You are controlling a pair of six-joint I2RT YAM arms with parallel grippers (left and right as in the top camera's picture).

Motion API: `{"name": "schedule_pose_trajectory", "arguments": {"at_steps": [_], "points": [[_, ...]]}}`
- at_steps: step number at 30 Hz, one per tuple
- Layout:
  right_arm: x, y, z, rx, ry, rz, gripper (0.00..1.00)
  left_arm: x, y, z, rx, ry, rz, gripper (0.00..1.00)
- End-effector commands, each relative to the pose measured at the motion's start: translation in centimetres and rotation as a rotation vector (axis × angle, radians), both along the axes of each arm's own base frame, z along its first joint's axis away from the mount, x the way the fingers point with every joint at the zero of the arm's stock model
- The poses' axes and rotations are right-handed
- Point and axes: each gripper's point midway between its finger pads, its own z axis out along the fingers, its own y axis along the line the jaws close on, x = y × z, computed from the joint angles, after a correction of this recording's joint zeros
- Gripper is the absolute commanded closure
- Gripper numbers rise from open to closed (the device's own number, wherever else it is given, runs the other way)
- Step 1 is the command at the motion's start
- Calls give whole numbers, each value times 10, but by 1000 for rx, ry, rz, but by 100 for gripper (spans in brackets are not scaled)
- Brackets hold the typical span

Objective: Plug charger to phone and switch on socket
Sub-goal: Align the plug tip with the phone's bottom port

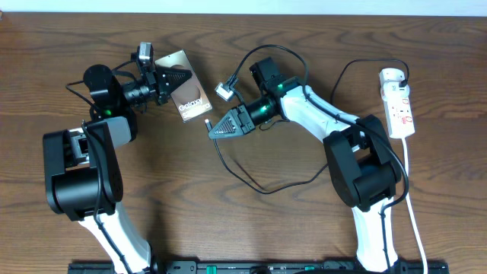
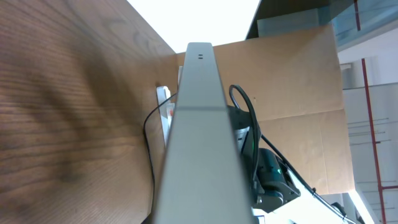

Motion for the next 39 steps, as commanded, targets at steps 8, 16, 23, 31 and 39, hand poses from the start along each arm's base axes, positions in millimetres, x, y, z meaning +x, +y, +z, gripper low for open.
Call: {"name": "schedule_pose_trajectory", "arguments": {"at_steps": [8,16,23,31,39], "points": [[3,3,0,2,28,-2,99,0,0,12,1,-24,-7,92],[4,5,1,8,20,0,99,0,-3,12,1,-26,-11,93],[3,6,1,6,25,1,99,0,-14,14,3,-44,-20,93],[2,6,1,6,24,3,99,0,-15,14,3,-43,-22,93],[2,7,1,4,20,4,99,3,-14,14,-1,-35,-5,93]]}}
